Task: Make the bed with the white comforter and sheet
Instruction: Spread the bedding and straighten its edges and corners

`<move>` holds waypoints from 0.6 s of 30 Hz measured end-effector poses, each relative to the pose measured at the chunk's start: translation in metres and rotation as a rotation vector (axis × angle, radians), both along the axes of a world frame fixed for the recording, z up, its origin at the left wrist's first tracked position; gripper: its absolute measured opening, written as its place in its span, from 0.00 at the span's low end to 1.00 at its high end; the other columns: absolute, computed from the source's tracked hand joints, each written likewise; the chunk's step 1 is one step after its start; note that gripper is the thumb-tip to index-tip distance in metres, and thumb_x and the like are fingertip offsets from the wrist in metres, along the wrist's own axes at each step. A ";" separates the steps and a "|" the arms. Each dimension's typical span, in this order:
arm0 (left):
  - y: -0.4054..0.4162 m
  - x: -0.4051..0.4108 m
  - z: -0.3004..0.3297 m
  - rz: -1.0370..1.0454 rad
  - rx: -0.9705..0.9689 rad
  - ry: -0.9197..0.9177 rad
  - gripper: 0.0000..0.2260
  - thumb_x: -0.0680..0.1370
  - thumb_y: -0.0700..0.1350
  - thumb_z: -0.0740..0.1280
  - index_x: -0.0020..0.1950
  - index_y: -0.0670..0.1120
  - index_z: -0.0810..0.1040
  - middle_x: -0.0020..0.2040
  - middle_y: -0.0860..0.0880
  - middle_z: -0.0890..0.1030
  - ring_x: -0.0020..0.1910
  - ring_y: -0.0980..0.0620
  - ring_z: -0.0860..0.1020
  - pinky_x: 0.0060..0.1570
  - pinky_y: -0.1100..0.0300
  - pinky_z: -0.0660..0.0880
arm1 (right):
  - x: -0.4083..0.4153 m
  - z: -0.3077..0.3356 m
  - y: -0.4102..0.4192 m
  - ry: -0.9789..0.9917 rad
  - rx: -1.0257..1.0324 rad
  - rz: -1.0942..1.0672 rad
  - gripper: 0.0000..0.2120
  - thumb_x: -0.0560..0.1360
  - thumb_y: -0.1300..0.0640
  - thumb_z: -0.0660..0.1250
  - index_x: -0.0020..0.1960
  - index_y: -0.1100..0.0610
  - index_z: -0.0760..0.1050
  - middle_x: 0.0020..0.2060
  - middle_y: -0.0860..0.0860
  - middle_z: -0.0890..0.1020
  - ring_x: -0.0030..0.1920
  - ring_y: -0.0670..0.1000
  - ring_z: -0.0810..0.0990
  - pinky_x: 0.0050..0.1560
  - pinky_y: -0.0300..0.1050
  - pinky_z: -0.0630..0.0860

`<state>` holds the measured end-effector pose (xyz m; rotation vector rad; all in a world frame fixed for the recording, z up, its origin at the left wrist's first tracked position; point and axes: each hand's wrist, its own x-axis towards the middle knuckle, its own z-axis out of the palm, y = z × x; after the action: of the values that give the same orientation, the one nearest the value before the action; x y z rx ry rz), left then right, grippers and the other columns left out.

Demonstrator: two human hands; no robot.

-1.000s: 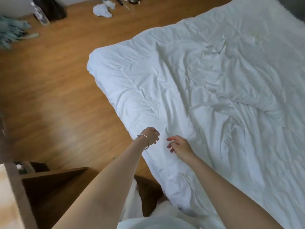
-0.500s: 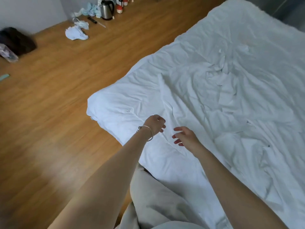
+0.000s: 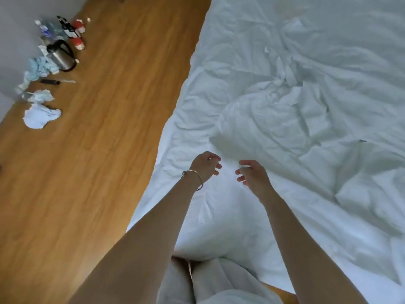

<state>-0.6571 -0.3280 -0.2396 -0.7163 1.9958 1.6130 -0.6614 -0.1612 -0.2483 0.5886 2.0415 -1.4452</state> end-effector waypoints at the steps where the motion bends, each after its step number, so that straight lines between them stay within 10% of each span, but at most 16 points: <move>1: -0.005 -0.013 -0.008 -0.076 0.003 -0.025 0.08 0.79 0.39 0.58 0.51 0.45 0.75 0.40 0.50 0.80 0.33 0.52 0.77 0.35 0.63 0.70 | -0.005 -0.004 -0.010 -0.013 0.003 -0.025 0.13 0.76 0.65 0.61 0.58 0.56 0.75 0.46 0.55 0.83 0.37 0.51 0.79 0.43 0.42 0.73; 15: -0.087 -0.141 -0.104 -0.856 -0.023 -0.135 0.28 0.77 0.52 0.68 0.74 0.44 0.66 0.71 0.51 0.69 0.69 0.51 0.69 0.64 0.60 0.66 | -0.016 -0.039 -0.121 0.002 0.101 -0.639 0.16 0.77 0.63 0.63 0.64 0.53 0.69 0.49 0.57 0.81 0.37 0.49 0.79 0.41 0.40 0.72; 18: -0.064 -0.145 -0.091 -0.737 0.033 -0.224 0.38 0.72 0.56 0.72 0.76 0.41 0.61 0.74 0.45 0.65 0.71 0.45 0.67 0.71 0.51 0.63 | 0.001 -0.026 -0.133 0.016 0.115 -0.653 0.18 0.77 0.62 0.63 0.66 0.51 0.67 0.47 0.55 0.80 0.38 0.49 0.81 0.43 0.42 0.73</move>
<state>-0.8017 -0.3920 -0.3301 -0.0988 1.7620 1.0655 -0.6606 -0.2943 -0.2741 1.3912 2.0483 -1.6771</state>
